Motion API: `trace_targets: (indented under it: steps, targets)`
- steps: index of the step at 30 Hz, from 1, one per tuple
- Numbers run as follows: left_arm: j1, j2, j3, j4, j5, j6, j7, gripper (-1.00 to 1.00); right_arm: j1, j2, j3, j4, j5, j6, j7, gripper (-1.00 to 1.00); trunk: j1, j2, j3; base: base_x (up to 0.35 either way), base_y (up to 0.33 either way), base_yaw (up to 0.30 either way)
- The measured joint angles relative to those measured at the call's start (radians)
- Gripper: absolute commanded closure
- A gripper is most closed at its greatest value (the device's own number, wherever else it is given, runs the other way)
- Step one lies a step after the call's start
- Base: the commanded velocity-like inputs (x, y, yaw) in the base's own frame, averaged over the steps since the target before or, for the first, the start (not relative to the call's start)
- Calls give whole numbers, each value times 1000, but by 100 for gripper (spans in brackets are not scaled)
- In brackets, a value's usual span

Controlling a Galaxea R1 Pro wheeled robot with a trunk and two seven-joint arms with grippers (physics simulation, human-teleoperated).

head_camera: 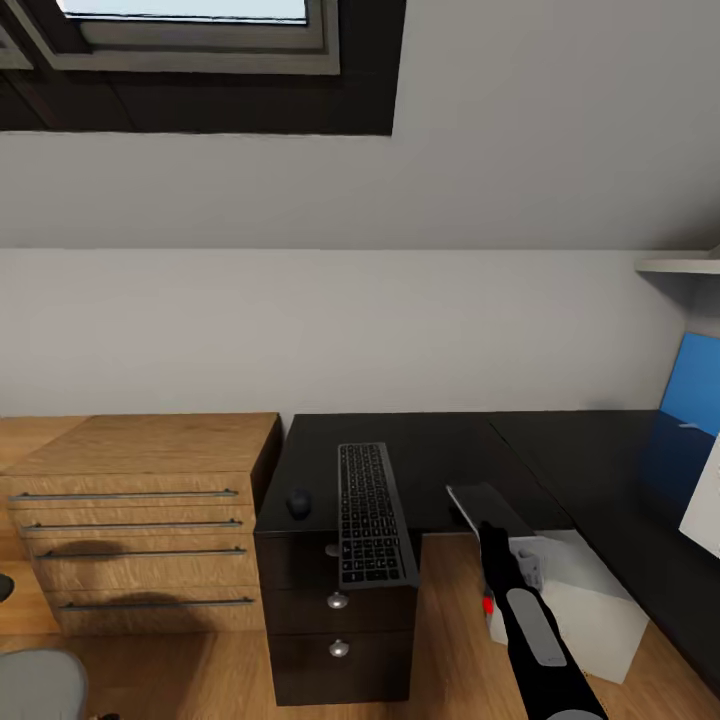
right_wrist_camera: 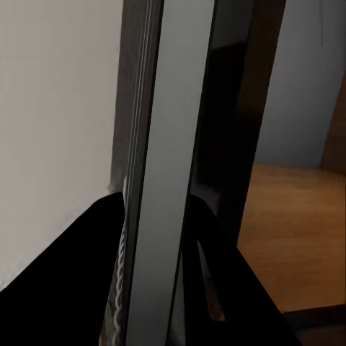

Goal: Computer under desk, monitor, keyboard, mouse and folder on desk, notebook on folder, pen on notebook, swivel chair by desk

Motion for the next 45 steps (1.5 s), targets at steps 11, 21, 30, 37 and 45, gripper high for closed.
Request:
trace_targets:
  steps: [11,21,30,37,45]
  targets:
    - [0,-1,-4,0,-25,-2,0,-100,0,1,25,13,1,2,0,100,0,0,0,0,-179,3]
    - [0,-2,-8,-4,-28,-1,0,-100,0,0,55,14,3,3,-1,100,0,0,0,0,-17,0]
    - [0,-3,-9,-11,-27,-1,1,-100,0,4,67,17,1,4,-1,100,27,-49,-22,0,0,0]
    - [0,-3,-8,-11,-27,-2,1,-100,-1,5,70,16,3,4,0,100,53,-98,-43,0,0,0]
    - [0,-2,-8,-8,-27,-1,0,-100,-1,6,73,-1,2,5,1,100,73,-133,-59,0,0,0]
